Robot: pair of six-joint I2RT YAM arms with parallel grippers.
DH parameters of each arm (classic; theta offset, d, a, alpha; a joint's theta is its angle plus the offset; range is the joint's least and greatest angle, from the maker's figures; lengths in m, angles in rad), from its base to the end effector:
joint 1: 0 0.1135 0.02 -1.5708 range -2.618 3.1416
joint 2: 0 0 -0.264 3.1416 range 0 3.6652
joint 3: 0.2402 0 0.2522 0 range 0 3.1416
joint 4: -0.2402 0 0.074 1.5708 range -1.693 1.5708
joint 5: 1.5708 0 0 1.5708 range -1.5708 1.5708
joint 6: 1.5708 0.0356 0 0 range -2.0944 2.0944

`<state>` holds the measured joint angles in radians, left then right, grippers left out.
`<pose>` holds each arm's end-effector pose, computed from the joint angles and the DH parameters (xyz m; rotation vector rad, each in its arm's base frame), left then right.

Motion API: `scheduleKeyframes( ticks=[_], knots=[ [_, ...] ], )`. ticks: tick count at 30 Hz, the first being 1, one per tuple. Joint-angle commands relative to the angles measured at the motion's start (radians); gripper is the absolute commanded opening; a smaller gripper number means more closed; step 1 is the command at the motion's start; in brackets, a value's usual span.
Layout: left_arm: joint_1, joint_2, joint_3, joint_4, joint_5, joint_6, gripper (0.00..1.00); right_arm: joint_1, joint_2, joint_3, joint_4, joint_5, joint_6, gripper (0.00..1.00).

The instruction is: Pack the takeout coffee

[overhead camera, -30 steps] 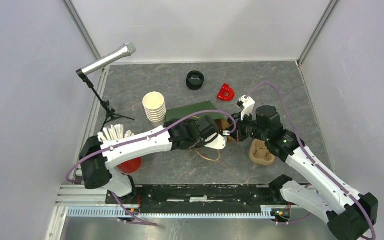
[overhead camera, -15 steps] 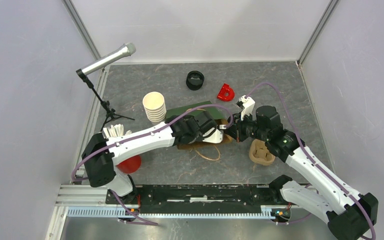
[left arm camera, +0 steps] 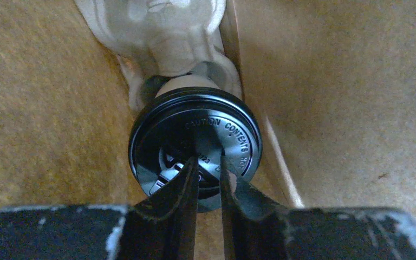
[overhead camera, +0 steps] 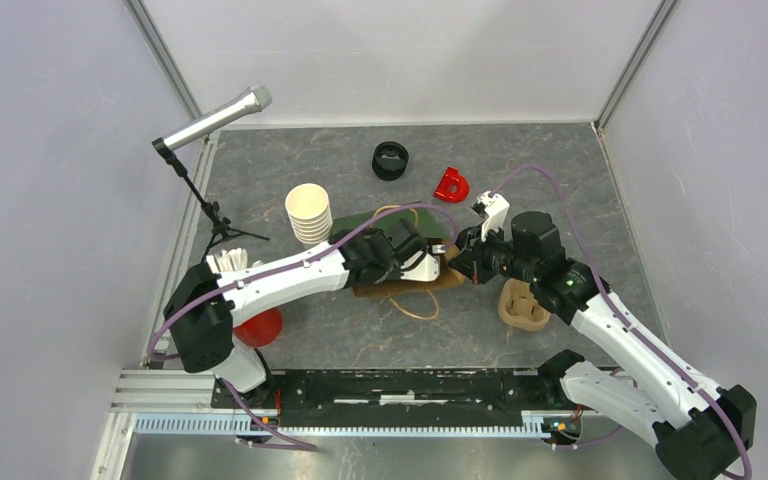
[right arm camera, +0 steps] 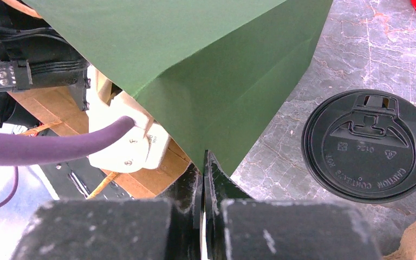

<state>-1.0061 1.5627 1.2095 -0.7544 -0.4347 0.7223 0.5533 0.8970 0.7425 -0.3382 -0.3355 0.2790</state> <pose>0.1817 -0.2589 0.2540 1.8791 1.7811 0.4790 0.1652 0.1158 0.2905 -0.5062 2.0860 0.8471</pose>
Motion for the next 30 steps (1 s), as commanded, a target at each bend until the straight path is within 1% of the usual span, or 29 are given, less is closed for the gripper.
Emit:
scheduleKeyframes(
  ticks=[1, 16, 18, 23, 30],
  knots=[
    [0.017, 0.013, -0.006, 0.035, 0.014, 0.034, 0.28, -0.004, 0.002, 0.038, 0.002, -0.018, -0.017, 0.00],
    [0.040, 0.031, 0.031, 0.053, 0.030, 0.043, 0.29, -0.004, -0.017, 0.033, 0.000, -0.025, -0.010, 0.00],
    [0.038, 0.020, 0.056, 0.040, 0.039, 0.034, 0.32, -0.005, -0.014, 0.033, 0.006, -0.022, -0.007, 0.00],
    [0.024, -0.014, 0.104, 0.020, 0.054, 0.007, 0.42, -0.005, 0.009, 0.051, 0.015, -0.017, 0.001, 0.00],
    [0.008, -0.071, 0.124, -0.010, 0.080, -0.061, 0.45, -0.004, 0.030, 0.077, 0.017, -0.015, 0.005, 0.00]
  ],
)
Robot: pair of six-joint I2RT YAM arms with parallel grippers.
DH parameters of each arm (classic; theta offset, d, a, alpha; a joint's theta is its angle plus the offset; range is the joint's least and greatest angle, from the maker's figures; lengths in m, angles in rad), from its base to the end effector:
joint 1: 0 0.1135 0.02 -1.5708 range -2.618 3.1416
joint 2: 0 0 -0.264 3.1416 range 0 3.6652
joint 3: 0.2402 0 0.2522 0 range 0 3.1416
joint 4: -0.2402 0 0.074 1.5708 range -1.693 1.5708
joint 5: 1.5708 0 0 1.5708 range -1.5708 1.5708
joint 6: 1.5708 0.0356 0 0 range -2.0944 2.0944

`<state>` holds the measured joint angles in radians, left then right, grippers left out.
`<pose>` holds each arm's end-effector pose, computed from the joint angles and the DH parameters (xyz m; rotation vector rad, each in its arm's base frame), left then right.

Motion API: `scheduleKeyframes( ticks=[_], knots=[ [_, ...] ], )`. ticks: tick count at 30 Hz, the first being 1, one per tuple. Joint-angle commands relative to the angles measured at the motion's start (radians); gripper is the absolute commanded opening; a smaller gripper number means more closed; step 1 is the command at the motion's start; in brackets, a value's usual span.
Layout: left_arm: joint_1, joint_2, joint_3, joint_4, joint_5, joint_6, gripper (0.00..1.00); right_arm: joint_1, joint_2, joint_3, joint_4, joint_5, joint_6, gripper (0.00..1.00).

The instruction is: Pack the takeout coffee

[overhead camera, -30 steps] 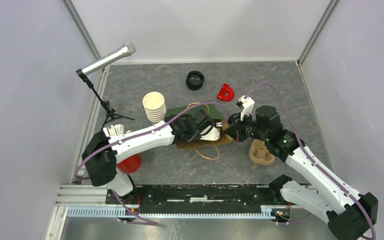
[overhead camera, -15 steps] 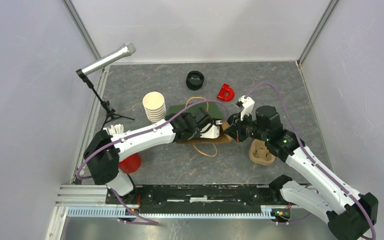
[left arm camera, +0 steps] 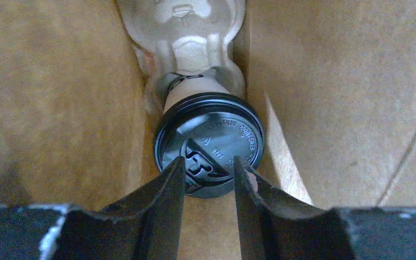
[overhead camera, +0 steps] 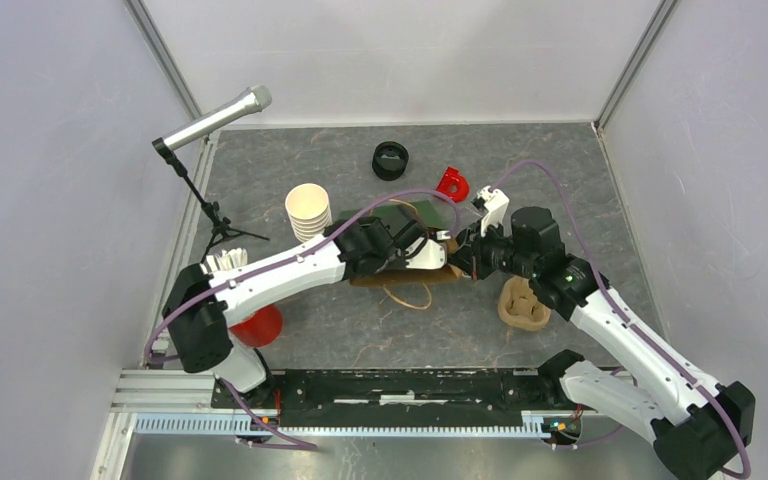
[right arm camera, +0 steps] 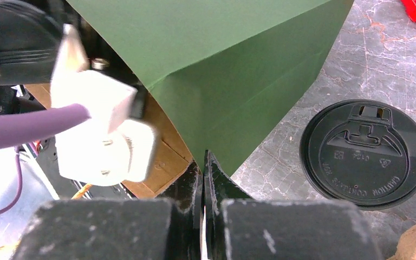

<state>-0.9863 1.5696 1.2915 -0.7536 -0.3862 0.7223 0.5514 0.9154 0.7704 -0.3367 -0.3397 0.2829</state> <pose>0.1914 -0.2650 0.2761 1.8196 1.7660 0.3987 0.1688 0.1178 0.2969 -0.5030 2.0760 0.8545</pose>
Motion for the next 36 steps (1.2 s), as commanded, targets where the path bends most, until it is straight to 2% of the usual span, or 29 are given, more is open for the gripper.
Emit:
scheduleKeyframes(
  ticks=[1, 8, 20, 25, 36],
  knots=[
    [-0.012, -0.090, 0.037, -0.010, 0.035, -0.069, 0.46, -0.002, 0.015, 0.052, 0.015, -0.010, 0.003, 0.00],
    [-0.014, -0.137, 0.063, -0.051, 0.104, -0.142, 0.50, -0.002, 0.063, 0.132, -0.028, -0.004, 0.013, 0.00],
    [-0.014, -0.197, 0.114, -0.060, 0.242, -0.293, 0.51, -0.024, 0.206, 0.349, -0.228, -0.025, 0.045, 0.00],
    [-0.014, -0.208, 0.161, -0.061, 0.285, -0.354, 0.52, -0.044, 0.236, 0.372, -0.273, -0.054, 0.070, 0.00],
    [-0.014, -0.272, 0.211, -0.024, 0.259, -0.449, 0.56, -0.071, 0.279, 0.443, -0.373, -0.071, 0.120, 0.00]
  ],
)
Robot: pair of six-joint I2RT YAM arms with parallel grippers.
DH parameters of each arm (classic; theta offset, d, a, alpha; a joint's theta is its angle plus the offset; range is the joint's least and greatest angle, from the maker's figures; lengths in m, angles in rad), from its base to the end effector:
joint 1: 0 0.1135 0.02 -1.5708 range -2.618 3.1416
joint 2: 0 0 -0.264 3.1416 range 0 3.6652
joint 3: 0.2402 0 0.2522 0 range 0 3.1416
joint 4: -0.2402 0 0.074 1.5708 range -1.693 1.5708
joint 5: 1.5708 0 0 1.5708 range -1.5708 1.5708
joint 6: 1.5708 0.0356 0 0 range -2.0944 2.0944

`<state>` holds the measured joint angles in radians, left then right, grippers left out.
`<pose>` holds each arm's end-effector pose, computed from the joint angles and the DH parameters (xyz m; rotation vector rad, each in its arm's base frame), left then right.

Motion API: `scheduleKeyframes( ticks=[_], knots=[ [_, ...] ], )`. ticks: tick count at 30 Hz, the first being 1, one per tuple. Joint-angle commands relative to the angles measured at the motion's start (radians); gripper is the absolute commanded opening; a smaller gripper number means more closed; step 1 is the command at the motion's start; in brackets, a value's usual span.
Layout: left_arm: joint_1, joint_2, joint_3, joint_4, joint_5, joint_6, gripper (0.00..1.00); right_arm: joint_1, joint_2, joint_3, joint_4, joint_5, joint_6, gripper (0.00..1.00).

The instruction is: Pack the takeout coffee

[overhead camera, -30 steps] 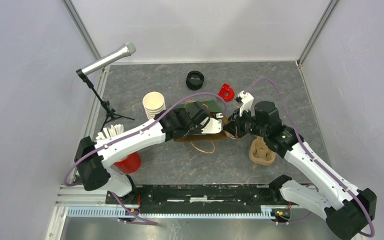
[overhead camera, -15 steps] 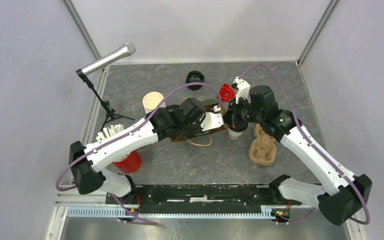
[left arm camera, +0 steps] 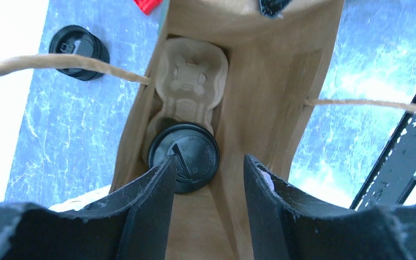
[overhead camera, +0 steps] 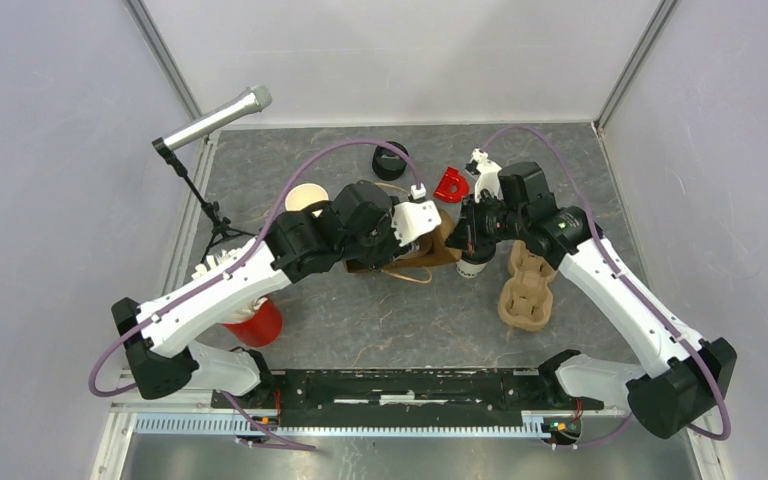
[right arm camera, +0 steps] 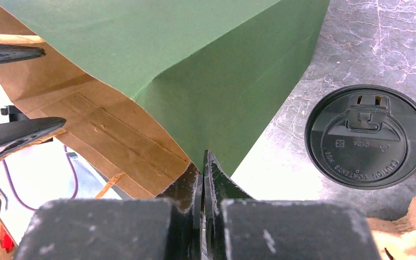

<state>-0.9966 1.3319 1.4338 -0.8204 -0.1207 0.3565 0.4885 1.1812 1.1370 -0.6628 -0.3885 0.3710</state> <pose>0.1543 -0.2306 0.3826 1.3847 1.8248 -0.1957 0.2130 0.1285 0.3374 -0.3529 2.3483 0.8771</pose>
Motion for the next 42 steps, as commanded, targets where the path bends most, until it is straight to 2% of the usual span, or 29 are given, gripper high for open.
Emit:
scheduleKeyframes(
  ticks=[1, 9, 14, 19, 23, 38, 42],
  knots=[
    [-0.004, -0.034, 0.080, 0.043, -0.022, -0.091, 0.57, -0.011, 0.020, 0.093, -0.057, -0.022, 0.036, 0.00],
    [0.000, -0.036, 0.179, 0.044, -0.154, -0.165, 0.62, -0.021, 0.086, 0.183, -0.149, -0.024, 0.058, 0.03],
    [0.011, -0.053, 0.191, 0.050, -0.166, -0.207, 0.64, -0.021, 0.102, 0.197, -0.139, -0.023, 0.068, 0.07],
    [0.019, -0.045, 0.231, 0.049, -0.183, -0.213, 0.67, -0.022, 0.124, 0.223, -0.124, -0.020, 0.075, 0.18],
    [0.026, -0.035, 0.265, 0.037, -0.227, -0.219, 0.68, -0.025, 0.146, 0.244, -0.112, -0.020, 0.087, 0.20],
    [0.030, -0.113, 0.205, 0.032, -0.321, -0.213, 0.74, -0.039, 0.212, 0.307, -0.084, -0.012, 0.085, 0.24],
    [0.035, -0.116, 0.195, 0.029, -0.327, -0.207, 0.75, -0.041, 0.213, 0.304, -0.071, -0.014, 0.085, 0.28]
  ],
)
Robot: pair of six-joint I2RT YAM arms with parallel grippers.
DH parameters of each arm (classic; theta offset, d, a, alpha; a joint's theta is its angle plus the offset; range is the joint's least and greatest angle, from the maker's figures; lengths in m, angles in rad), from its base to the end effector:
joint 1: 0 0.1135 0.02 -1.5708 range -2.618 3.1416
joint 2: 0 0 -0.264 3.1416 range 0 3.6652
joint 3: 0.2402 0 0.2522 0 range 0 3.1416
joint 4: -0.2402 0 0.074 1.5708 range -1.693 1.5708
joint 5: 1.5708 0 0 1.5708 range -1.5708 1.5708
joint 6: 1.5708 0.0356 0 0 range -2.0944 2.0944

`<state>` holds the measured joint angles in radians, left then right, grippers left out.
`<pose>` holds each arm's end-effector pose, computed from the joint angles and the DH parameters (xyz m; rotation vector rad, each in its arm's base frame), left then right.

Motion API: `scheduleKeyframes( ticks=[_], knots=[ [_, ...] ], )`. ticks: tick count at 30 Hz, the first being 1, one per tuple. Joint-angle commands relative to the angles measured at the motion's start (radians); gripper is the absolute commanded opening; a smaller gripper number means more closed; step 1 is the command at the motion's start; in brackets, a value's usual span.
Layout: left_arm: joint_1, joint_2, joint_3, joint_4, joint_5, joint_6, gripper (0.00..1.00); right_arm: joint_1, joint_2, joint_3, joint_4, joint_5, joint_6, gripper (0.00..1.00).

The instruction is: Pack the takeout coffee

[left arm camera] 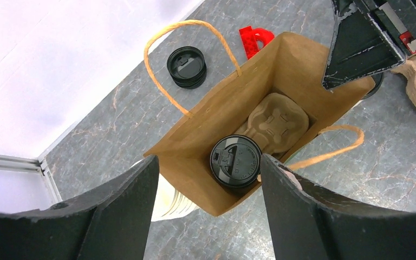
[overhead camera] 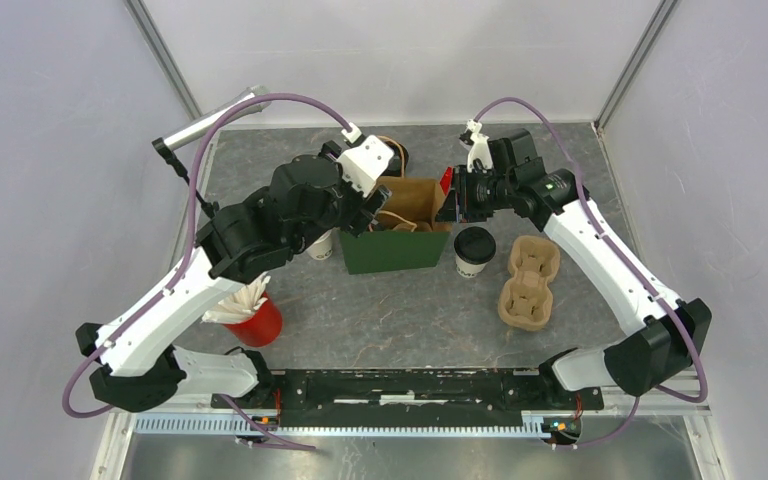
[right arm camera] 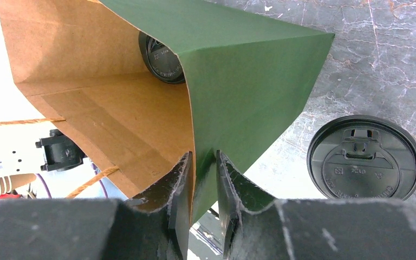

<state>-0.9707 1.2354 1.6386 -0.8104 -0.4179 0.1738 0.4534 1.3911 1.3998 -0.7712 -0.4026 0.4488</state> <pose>0.1433 -0.1839 0.4719 0.8164 1.7630 -0.1150 0.2586 0.1415 0.3616 -0.2178 2.4315 0.9001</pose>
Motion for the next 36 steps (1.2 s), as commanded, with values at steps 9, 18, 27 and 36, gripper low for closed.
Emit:
scheduleKeyframes(
  ticks=[9, 18, 27, 36],
  knots=[
    [0.021, -0.009, -0.006, 0.019, -0.030, -0.018, 0.78, -0.015, 0.022, 0.064, 0.090, -0.005, 0.029, 0.37],
    [0.029, -0.025, -0.008, 0.019, -0.029, -0.055, 0.79, -0.027, 0.034, 0.134, 0.089, 0.005, 0.019, 0.50],
    [0.032, 0.003, 0.054, -0.034, 0.026, -0.151, 0.93, -0.031, -0.109, 0.095, 0.189, 0.062, -0.053, 0.80],
    [0.032, -0.051, 0.046, -0.033, 0.075, -0.238, 1.00, -0.030, -0.260, 0.049, 0.141, 0.235, -0.237, 0.98]
  ],
)
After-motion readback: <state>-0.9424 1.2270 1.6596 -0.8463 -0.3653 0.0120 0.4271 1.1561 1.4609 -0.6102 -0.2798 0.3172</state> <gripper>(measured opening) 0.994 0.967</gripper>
